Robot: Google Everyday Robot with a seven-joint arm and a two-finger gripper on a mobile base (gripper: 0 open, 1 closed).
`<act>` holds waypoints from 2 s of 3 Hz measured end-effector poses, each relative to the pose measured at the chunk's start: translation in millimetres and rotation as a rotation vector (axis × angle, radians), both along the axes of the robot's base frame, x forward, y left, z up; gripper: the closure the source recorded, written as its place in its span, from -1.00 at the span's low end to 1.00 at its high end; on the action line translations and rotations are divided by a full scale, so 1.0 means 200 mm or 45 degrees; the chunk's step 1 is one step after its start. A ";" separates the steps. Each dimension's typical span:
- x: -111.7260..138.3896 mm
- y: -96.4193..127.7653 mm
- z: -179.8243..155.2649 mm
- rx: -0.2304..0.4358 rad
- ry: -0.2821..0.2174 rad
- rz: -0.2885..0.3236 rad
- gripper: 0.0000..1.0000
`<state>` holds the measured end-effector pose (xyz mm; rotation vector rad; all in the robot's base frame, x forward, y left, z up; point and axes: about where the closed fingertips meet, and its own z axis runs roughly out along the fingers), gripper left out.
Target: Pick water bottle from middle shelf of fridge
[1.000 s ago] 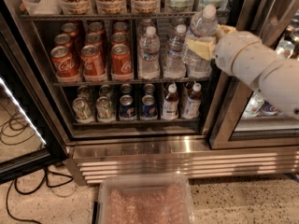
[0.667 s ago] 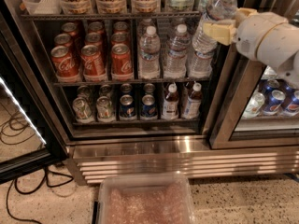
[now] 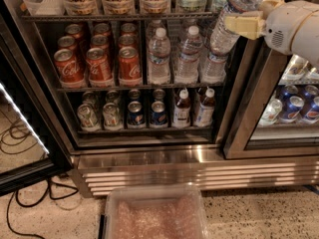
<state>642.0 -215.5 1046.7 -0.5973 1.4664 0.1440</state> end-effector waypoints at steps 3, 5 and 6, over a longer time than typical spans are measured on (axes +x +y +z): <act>-0.29 0.41 -0.30 -0.047 0.232 0.341 1.00; -0.47 0.64 -0.45 -0.041 0.303 0.521 1.00; -0.47 0.64 -0.45 -0.041 0.303 0.521 1.00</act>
Offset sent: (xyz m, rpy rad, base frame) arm -0.0808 0.0953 -0.0727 -0.0767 0.2406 0.3443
